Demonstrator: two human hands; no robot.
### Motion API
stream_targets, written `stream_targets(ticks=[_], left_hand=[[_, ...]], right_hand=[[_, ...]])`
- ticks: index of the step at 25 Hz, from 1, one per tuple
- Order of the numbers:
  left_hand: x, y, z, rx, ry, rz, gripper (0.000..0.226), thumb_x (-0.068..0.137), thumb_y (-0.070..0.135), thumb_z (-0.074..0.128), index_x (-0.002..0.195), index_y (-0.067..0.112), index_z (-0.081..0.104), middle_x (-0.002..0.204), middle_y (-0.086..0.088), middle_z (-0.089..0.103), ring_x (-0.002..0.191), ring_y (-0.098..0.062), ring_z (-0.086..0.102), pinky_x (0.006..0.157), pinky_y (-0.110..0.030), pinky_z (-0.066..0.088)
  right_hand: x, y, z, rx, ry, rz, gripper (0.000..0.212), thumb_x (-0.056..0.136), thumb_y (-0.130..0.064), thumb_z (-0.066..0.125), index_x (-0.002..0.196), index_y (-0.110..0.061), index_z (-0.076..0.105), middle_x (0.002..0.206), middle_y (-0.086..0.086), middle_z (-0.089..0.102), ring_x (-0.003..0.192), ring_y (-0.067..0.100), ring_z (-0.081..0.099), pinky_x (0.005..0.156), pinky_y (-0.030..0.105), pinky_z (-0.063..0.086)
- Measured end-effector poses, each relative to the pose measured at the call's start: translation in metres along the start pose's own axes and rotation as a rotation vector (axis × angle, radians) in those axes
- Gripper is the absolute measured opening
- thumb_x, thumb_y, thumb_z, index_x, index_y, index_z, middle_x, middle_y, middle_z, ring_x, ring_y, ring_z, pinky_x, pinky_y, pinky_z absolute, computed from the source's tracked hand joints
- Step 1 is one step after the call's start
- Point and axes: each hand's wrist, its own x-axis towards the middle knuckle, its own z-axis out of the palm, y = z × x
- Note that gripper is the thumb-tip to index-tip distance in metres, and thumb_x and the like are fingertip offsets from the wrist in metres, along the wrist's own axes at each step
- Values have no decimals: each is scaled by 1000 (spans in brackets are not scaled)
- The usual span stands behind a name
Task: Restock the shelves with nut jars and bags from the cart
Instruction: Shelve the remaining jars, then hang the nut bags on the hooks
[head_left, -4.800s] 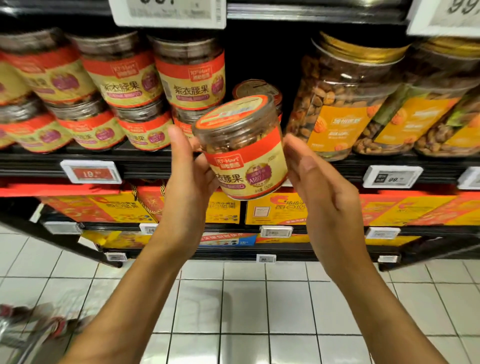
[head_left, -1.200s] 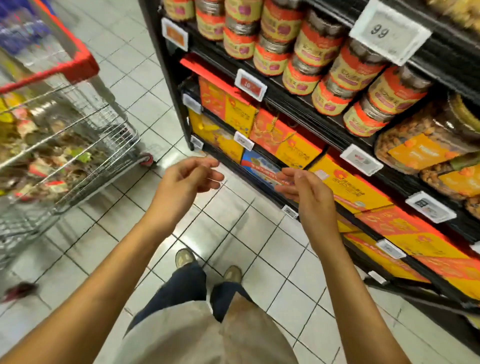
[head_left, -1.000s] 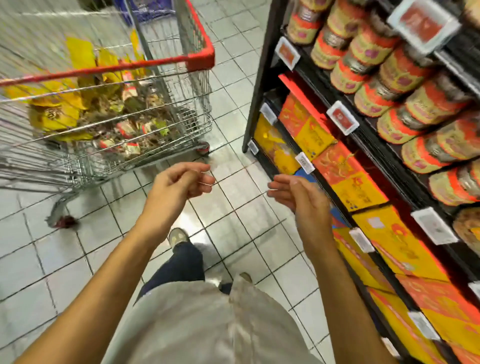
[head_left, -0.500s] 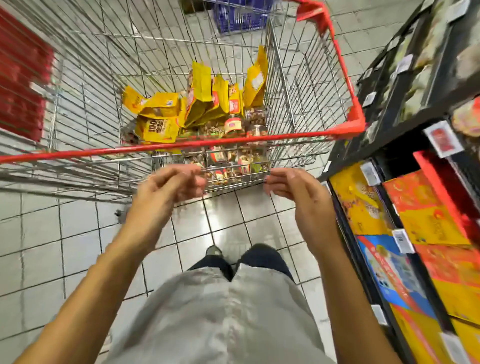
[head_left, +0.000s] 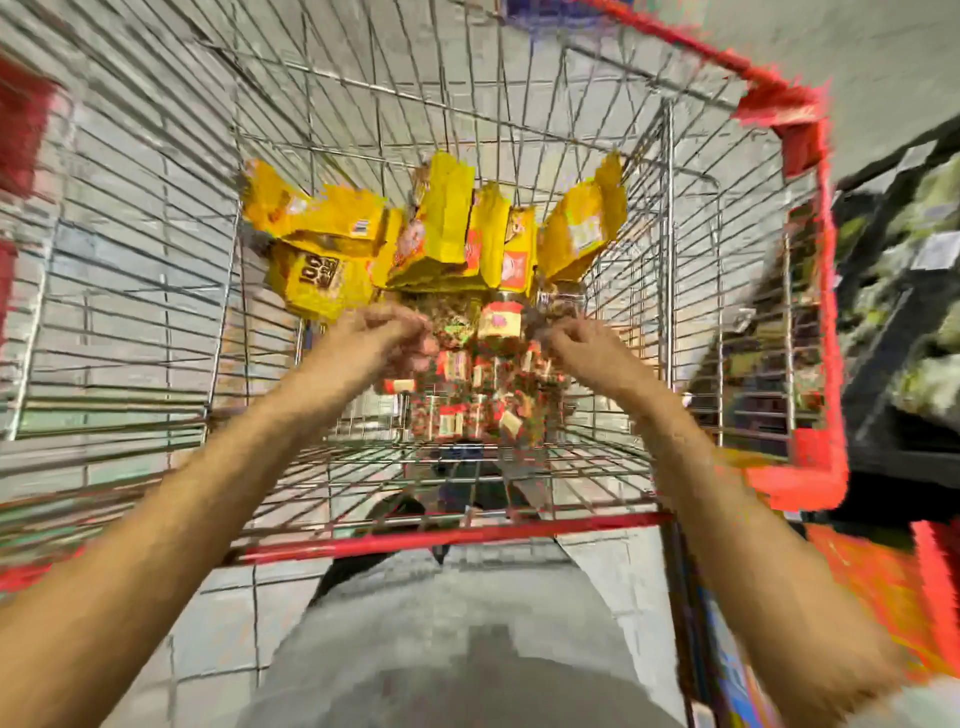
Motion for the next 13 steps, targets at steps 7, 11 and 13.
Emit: stream_targets(ticks=[7, 11, 13], left_hand=[[125, -93, -24, 160, 109, -358, 25, 94, 17, 54, 70, 15, 56, 42, 7, 59, 36, -3, 53, 36, -12, 38], [172, -176, -36, 178, 127, -545, 36, 95, 6, 47, 61, 18, 45, 75, -9, 56, 71, -20, 50, 42, -12, 30], [183, -207, -30, 187, 86, -658, 31, 96, 8, 47, 66, 14, 47, 76, -8, 53, 83, -22, 55, 51, -10, 35]], right_hand=[[103, 66, 103, -426, -388, 159, 31, 99, -19, 36, 105, -1, 60, 107, 19, 62, 115, 31, 55, 83, 30, 46], [124, 85, 148, -613, -321, 90, 56, 94, -51, 38, 116, -3, 57, 114, 20, 60, 106, 34, 56, 86, 39, 45], [120, 92, 159, -645, -255, 93, 81, 77, -72, 47, 103, 3, 59, 99, 25, 61, 94, 39, 60, 77, 43, 49]])
